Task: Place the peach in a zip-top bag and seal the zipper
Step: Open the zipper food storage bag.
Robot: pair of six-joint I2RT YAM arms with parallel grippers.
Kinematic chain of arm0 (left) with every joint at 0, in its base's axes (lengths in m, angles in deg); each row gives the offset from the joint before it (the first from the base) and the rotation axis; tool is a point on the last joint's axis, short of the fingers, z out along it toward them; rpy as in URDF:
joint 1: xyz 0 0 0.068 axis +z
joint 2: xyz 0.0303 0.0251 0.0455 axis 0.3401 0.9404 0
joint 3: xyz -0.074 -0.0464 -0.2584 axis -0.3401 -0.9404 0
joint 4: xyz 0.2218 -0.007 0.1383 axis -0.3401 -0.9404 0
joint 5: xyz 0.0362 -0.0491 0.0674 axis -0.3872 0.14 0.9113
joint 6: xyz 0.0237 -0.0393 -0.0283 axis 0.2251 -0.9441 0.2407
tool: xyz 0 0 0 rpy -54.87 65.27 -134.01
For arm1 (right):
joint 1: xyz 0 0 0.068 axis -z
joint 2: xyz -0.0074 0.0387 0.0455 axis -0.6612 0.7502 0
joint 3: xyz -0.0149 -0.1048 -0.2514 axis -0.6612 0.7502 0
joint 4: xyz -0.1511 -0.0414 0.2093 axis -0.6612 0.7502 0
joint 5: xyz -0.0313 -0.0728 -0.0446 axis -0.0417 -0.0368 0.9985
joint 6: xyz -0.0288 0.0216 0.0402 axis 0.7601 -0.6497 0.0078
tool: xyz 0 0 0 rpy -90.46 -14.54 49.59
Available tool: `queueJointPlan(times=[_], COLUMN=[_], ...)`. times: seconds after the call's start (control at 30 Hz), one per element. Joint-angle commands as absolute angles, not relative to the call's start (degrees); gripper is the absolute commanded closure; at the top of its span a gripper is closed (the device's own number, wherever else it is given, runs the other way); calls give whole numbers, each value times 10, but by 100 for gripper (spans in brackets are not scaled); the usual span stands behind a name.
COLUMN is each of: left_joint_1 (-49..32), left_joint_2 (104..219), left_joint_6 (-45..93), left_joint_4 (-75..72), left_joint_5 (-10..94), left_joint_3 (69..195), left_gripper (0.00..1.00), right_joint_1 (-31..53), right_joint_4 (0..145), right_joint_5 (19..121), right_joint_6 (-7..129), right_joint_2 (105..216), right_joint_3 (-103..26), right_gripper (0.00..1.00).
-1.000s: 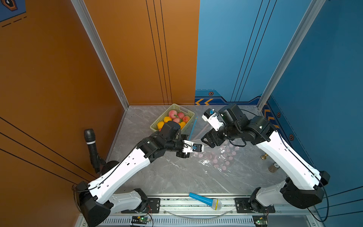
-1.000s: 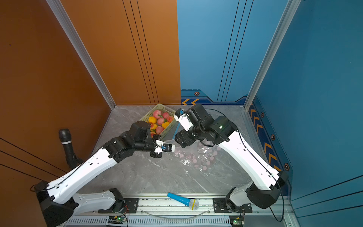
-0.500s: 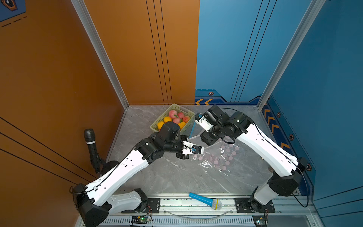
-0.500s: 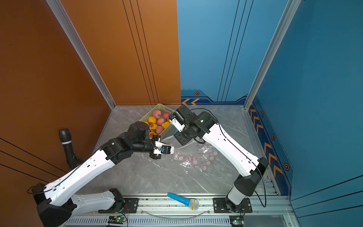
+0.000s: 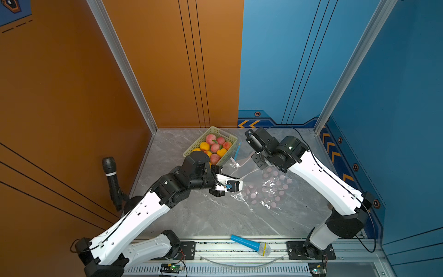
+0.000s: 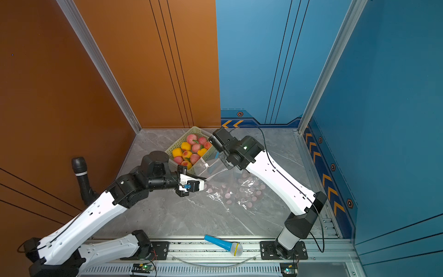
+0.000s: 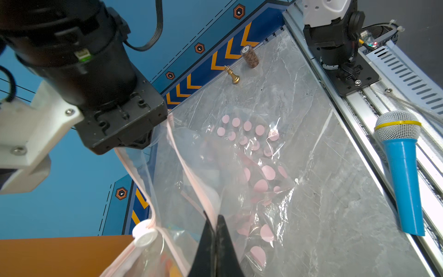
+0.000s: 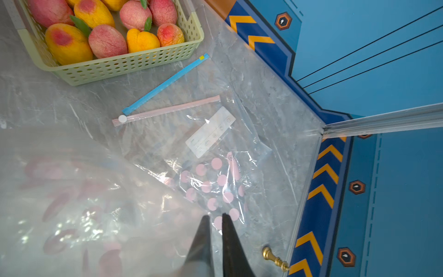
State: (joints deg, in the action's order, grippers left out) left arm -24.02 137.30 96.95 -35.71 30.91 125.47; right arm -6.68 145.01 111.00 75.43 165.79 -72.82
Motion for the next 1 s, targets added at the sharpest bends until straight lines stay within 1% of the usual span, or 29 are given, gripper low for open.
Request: queueJointPlan(times=[0.0,0.03,0.1,0.17,0.23,0.3,0.4,0.43,0.47,0.53,0.6,0.7,0.8,0.97], left_joint_1=[-246,-246,-246,-249,-256,-271,-299,-302,-302,-304,-304,-304,-305,-311], left_joint_2=[1354,1352,1346,1336,1322,1305,1289,1289,1291,1300,1315,1339,1357,1374], left_joint_6=[968,952,911,849,777,708,557,497,454,369,278,177,104,64], left_joint_4=[-381,-368,-322,-243,-173,-112,-35,-20,-20,-31,-60,-84,-55,-16], left_joint_5=[327,330,332,332,338,375,540,590,623,682,736,754,753,734], left_joint_3=[1241,1237,1221,1196,1169,1149,1131,1129,1129,1127,1131,1123,1096,1078], left_gripper=[95,80,56,27,26,27,27,23,20,20,20,18,15,16], right_joint_1=[-61,-64,-72,-83,-88,-91,-91,-91,-91,-91,-91,-91,-91,-92], right_joint_4=[1432,1423,1405,1390,1384,1378,1362,1358,1355,1347,1335,1307,1281,1252], right_joint_5=[1205,1200,1186,1179,1179,1180,1181,1179,1179,1179,1183,1184,1183,1169], right_joint_6=[734,736,738,736,731,723,708,702,697,685,673,648,628,612], right_joint_2=[1622,1616,1604,1595,1591,1586,1575,1572,1569,1564,1556,1541,1528,1512], right_joint_3=[-730,-726,-717,-711,-706,-698,-674,-666,-660,-654,-621,-582,-547,-509], right_gripper=[94,95,95,95,96,96,97,97,97,97,98,100,100,100])
